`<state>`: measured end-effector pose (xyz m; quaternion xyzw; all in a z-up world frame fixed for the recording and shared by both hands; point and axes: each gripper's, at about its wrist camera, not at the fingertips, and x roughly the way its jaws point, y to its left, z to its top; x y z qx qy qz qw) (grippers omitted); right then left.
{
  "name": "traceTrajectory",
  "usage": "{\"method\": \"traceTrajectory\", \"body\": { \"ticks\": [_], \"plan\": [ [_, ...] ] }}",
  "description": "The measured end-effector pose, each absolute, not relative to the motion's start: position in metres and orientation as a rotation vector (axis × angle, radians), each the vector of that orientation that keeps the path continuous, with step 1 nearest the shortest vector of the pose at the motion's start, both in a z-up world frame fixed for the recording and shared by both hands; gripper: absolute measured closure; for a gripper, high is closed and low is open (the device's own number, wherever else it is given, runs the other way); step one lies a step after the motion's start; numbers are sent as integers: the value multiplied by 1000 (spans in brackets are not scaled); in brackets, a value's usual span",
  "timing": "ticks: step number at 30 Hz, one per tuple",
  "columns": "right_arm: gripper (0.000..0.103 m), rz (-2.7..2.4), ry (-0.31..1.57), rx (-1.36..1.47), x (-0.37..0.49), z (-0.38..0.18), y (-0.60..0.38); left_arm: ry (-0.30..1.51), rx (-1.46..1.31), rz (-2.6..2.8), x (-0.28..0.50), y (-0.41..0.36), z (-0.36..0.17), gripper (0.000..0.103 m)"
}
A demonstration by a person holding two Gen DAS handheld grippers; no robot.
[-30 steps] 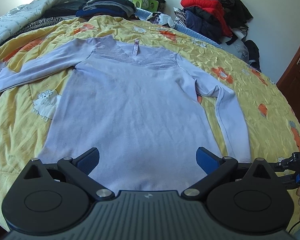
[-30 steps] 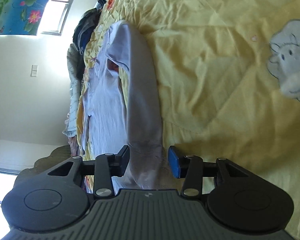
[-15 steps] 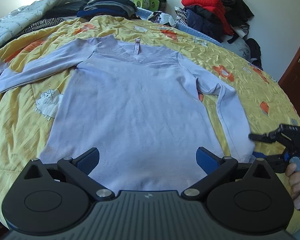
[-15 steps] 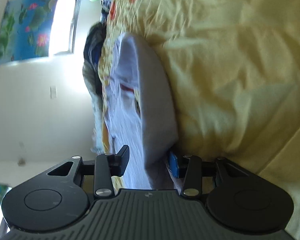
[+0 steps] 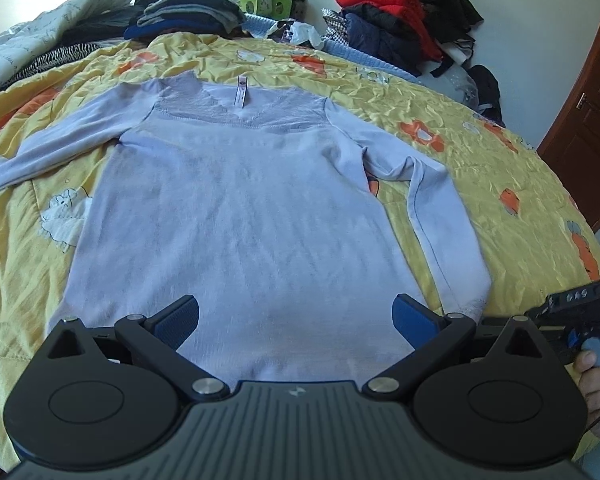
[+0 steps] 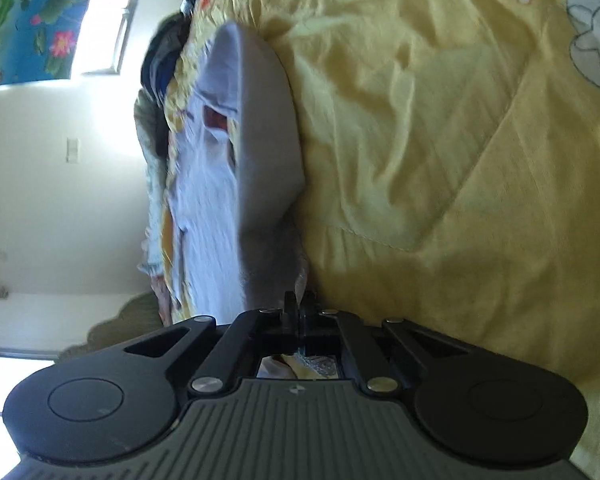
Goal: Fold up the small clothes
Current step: 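Carry the held sleeve with the right gripper across the shirt front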
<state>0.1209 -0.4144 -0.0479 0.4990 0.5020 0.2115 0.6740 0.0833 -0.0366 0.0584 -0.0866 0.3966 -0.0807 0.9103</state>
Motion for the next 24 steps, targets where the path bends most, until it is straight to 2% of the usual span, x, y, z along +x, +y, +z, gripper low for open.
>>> {"method": "traceTrajectory", "body": {
  "ticks": [7, 11, 13, 17, 21, 24],
  "plan": [
    [98, 582, 945, 1122, 141, 21, -390, 763, -193, -130, 79, -10, 65, 0],
    [98, 833, 865, 950, 177, 88, -313, 658, -218, -82, 62, 28, 82, 0],
    [98, 994, 914, 857, 190, 102, -252, 611, -235, -45, 47, 51, 88, 0],
    [98, 1032, 1151, 638, 201, 59, -154, 553, -237, 61, 10, 92, 89, 0],
    [79, 917, 1295, 725, 202, -1, -151, 602, -263, 91, 1, 108, 78, 0],
    [72, 892, 1324, 787, 196, -11, -169, 628, -319, 25, 13, 106, 73, 0]
  ]
}}
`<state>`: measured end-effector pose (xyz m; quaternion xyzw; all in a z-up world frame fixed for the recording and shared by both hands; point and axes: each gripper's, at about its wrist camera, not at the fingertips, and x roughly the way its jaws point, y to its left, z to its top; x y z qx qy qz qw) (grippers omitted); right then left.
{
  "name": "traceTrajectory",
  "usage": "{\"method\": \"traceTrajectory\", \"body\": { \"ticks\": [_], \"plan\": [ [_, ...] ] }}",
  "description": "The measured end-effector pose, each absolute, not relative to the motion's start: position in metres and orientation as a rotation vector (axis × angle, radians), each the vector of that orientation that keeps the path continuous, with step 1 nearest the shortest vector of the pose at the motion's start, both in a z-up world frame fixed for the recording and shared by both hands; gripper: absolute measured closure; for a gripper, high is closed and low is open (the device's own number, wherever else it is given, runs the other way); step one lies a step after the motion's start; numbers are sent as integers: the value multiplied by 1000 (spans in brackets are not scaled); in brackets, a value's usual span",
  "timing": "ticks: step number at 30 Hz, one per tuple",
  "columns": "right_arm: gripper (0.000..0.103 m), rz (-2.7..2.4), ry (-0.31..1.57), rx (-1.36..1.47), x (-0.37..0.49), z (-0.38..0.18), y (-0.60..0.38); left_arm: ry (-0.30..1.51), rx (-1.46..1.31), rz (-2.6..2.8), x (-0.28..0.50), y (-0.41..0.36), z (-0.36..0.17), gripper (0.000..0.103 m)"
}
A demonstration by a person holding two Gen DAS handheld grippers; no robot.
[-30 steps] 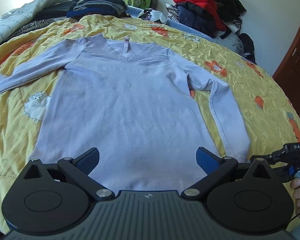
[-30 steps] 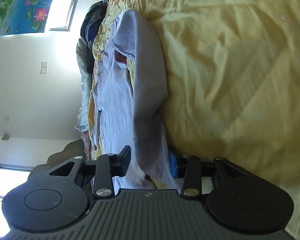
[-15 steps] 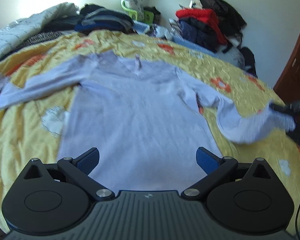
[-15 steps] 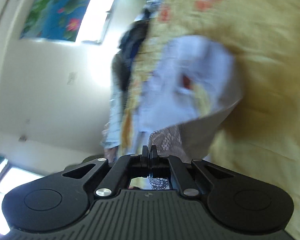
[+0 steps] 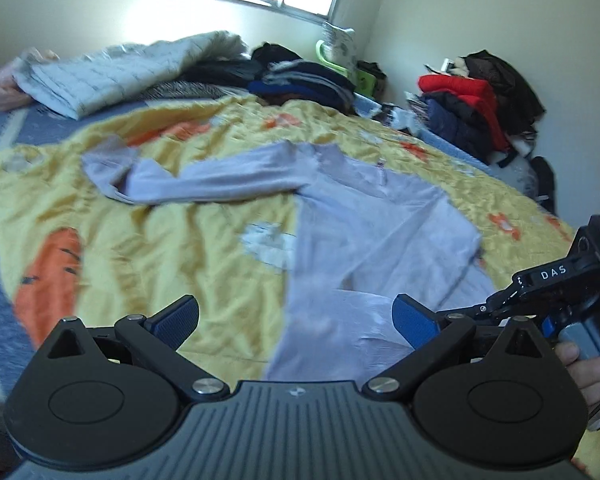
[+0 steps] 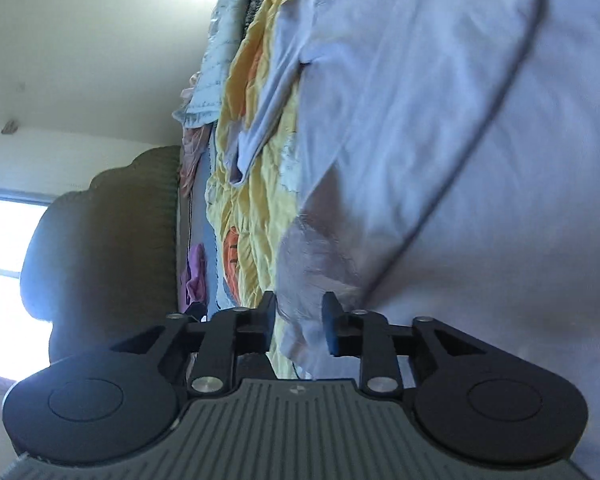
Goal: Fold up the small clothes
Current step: 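Carry the held sleeve with the right gripper across the shirt front, then lay the sleeve on the shirt body and open the right gripper, then grasp the lace cuff of the other sleeve with the left gripper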
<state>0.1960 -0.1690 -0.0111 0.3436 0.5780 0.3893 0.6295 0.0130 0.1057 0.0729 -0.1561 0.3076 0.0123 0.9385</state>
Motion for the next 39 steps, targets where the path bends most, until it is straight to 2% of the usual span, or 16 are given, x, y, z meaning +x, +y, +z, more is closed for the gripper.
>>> {"method": "traceTrajectory", "body": {
  "ticks": [2, 7, 9, 13, 15, 16, 21, 22, 27, 32, 39],
  "plan": [
    [72, 885, 1295, 843, 193, -9, -189, 656, -441, -81, 28, 106, 69, 0],
    [71, 785, 1228, 1039, 198, -16, -239, 765, -1079, -240, 69, 130, 28, 0],
    [70, 770, 1229, 1084, 198, -24, -245, 786, -1205, -211, 76, 134, 11, 0],
    [62, 791, 1257, 1111, 197, -37, -236, 844, -1155, -86, 82, 131, 1, 0],
    [53, 807, 1267, 1125, 209, -41, -219, 856, -1108, -73, 82, 125, 4, 0],
    [52, 803, 1270, 1122, 218, -40, -209, 855, -1084, -65, 82, 124, 6, 0],
    [48, 729, 1310, 950, 250, -41, -164, 839, -1090, -15, 67, 138, 10, 0],
    [50, 726, 1324, 902, 250, -42, -156, 825, -1094, 2, 62, 143, 11, 0],
    [50, 1080, 1462, 906, 217, -30, -120, 776, -1113, 34, 47, 168, 14, 0],
    [45, 1000, 1371, 924, 204, -21, -151, 821, -1131, -65, 59, 163, 8, 0],
    [45, 839, 1362, 966, 198, -39, -180, 839, -1099, -43, 68, 159, 5, 0]
  ]
}}
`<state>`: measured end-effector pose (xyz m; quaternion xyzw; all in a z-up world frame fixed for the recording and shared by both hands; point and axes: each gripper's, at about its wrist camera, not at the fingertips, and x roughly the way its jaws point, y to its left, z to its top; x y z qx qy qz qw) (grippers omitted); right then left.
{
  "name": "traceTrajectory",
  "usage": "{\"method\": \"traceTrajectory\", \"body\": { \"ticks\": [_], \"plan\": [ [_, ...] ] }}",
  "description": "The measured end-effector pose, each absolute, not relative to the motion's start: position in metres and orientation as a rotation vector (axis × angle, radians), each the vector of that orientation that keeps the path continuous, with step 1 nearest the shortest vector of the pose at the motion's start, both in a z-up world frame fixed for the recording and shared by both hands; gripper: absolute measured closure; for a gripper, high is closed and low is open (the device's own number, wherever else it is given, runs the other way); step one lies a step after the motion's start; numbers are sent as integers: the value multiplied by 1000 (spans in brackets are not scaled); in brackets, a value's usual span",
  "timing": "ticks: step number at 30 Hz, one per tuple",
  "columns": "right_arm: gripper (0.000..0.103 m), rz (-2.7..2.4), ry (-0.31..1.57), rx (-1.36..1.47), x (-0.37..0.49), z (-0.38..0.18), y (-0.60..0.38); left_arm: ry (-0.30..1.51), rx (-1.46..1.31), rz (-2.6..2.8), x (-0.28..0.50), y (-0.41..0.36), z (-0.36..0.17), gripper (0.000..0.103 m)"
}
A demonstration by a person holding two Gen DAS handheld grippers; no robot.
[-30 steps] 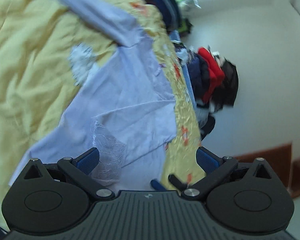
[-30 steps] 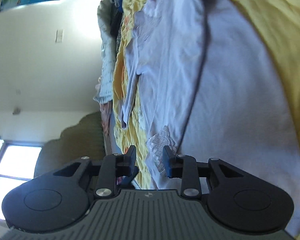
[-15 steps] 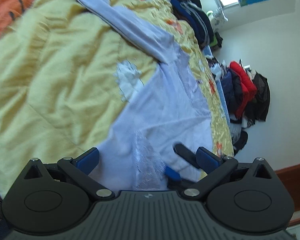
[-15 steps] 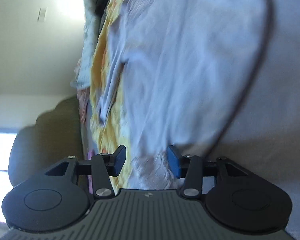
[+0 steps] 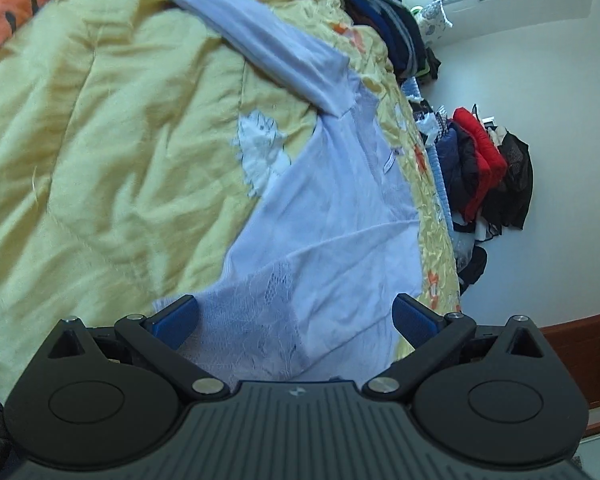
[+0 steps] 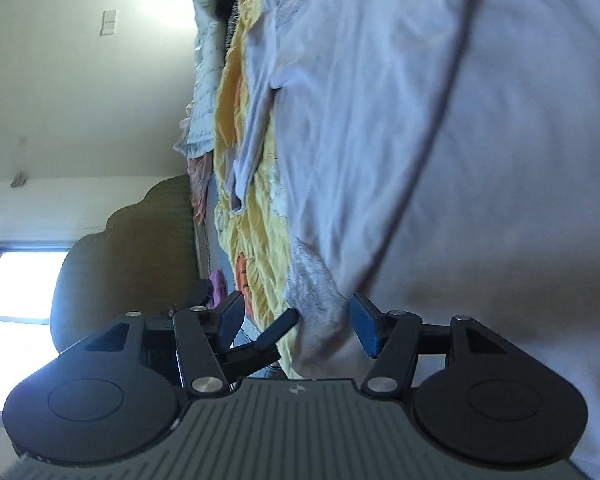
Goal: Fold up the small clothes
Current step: 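Grasp the lace cuff of the other sleeve with the left gripper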
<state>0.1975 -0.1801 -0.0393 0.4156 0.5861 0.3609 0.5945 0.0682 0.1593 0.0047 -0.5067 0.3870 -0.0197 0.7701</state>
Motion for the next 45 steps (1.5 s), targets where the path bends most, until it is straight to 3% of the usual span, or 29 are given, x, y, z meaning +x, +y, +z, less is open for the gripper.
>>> {"method": "traceTrajectory", "body": {
  "ticks": [3, 6, 8, 16, 22, 26, 27, 28, 30, 35, 36, 37, 40, 43, 45],
  "plan": [
    [45, 806, 1378, 968, 193, -53, -183, 829, -978, -70, 80, 162, 18, 0],
    [45, 788, 1384, 985, 193, -59, -184, 953, -803, -154, 105, 161, 14, 0],
    [45, 788, 1381, 991, 191, -58, -187, 997, -813, -193, 109, 164, 11, 0],
    [43, 808, 1383, 1004, 190, -59, -189, 873, -869, -460, 131, 158, 31, 0],
    [42, 815, 1391, 989, 190, -57, -183, 1053, -722, -503, 184, 141, 0, 0],
    [42, 803, 1390, 1012, 189, -60, -186, 1069, -789, -560, 186, 150, -6, 0],
    [41, 804, 1389, 1016, 189, -61, -186, 1070, -817, -558, 185, 154, -9, 6],
    [40, 806, 1388, 1018, 189, -62, -186, 1078, -820, -547, 184, 156, -10, 20],
    [40, 809, 1391, 1016, 191, -63, -185, 1094, -789, -529, 181, 157, -9, 33],
    [38, 810, 1393, 1019, 193, -65, -184, 1080, -659, -564, 174, 147, 1, 33],
    [37, 811, 1392, 1019, 193, -65, -184, 1089, -641, -567, 175, 144, -1, 37],
    [38, 810, 1391, 1020, 192, -65, -184, 1094, -632, -577, 175, 143, -3, 52],
    [38, 811, 1381, 1027, 191, -65, -184, 1114, -624, -567, 179, 141, -11, 78],
    [41, 815, 1351, 1022, 190, -59, -185, 1120, -634, -528, 180, 143, -17, 96],
    [41, 802, 1315, 994, 190, -52, -188, 1120, -644, -510, 178, 145, -17, 97]
  ]
}}
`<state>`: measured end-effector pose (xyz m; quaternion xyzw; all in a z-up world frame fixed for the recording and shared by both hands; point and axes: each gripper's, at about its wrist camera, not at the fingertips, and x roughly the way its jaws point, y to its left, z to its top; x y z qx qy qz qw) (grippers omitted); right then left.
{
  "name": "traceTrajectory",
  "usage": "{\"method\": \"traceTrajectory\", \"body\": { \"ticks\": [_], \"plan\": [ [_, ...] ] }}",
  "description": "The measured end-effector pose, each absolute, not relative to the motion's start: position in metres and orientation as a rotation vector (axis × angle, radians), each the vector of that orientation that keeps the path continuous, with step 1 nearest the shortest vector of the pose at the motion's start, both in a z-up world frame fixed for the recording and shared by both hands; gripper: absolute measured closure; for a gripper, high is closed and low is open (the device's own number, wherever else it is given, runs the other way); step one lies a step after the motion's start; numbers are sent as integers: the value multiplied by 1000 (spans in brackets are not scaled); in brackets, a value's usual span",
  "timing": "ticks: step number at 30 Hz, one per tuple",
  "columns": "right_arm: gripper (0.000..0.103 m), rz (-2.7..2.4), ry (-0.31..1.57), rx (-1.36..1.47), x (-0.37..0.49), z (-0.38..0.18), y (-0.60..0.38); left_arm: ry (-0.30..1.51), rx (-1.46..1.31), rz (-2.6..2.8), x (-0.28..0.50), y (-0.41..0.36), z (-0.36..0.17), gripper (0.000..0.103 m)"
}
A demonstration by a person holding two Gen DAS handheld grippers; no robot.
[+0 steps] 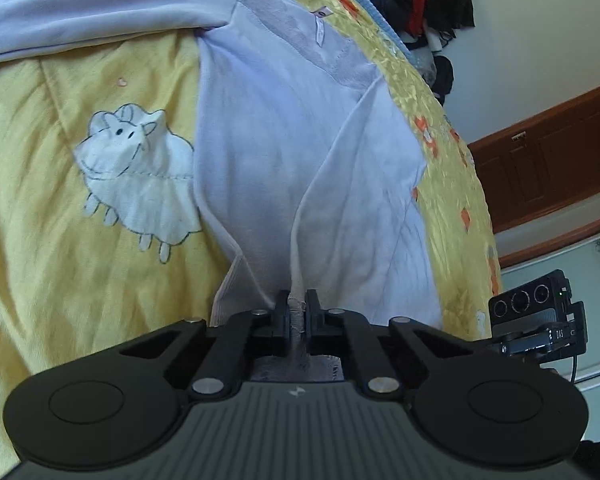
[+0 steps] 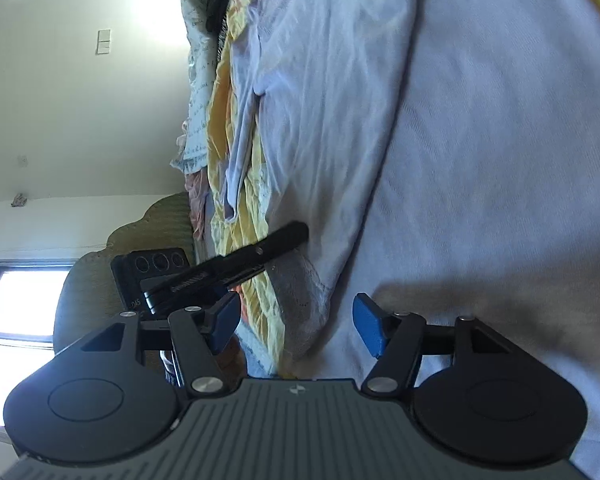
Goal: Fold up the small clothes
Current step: 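Grasp the lace cuff of the other sleeve with the left gripper, then lift the lace cuff with the left gripper and carry it across the shirt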
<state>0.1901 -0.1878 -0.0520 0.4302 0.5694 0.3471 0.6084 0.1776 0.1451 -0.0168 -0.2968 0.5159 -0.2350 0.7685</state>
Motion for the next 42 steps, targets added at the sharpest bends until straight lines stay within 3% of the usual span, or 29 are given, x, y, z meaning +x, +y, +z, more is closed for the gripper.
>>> {"method": "traceTrajectory", "body": {
  "ticks": [9, 15, 20, 21, 27, 28, 29, 32, 35, 37, 38, 41, 42],
  "plan": [
    [41, 754, 1226, 1011, 209, -36, -212, 1069, -587, -445, 141, 141, 23, 101],
    [40, 718, 1166, 971, 239, -25, -224, 1166, -779, -374, 133, 158, -19, 100],
    [40, 665, 1000, 916, 322, 10, -236, 1157, -766, -381, 132, 156, -18, 100],
    [35, 643, 970, 911, 343, 14, -237, 1156, -777, -379, 133, 157, -18, 99],
    [32, 432, 1069, 812, 448, -13, -225, 1146, -822, -381, 125, 160, -23, 98],
    [35, 417, 1099, 798, 458, -21, -221, 1144, -819, -387, 123, 161, -23, 98],
    [47, 407, 1109, 785, 464, -28, -218, 1144, -822, -392, 122, 161, -24, 98],
    [68, 376, 1112, 762, 482, -32, -224, 1146, -864, -391, 119, 166, -28, 98],
    [79, 340, 1118, 685, 489, -30, -228, 1151, -867, -383, 115, 166, -26, 98],
    [79, 327, 1120, 658, 487, -25, -229, 1164, -879, -385, 116, 165, -27, 93],
    [71, 324, 1117, 637, 482, -20, -228, 1170, -890, -390, 116, 164, -26, 90],
    [45, 415, 1060, 612, 461, 0, -225, 1154, -933, -442, 119, 160, -22, 51],
    [42, 450, 1053, 630, 455, 3, -222, 1143, -934, -458, 119, 159, -19, 31]
  ]
}}
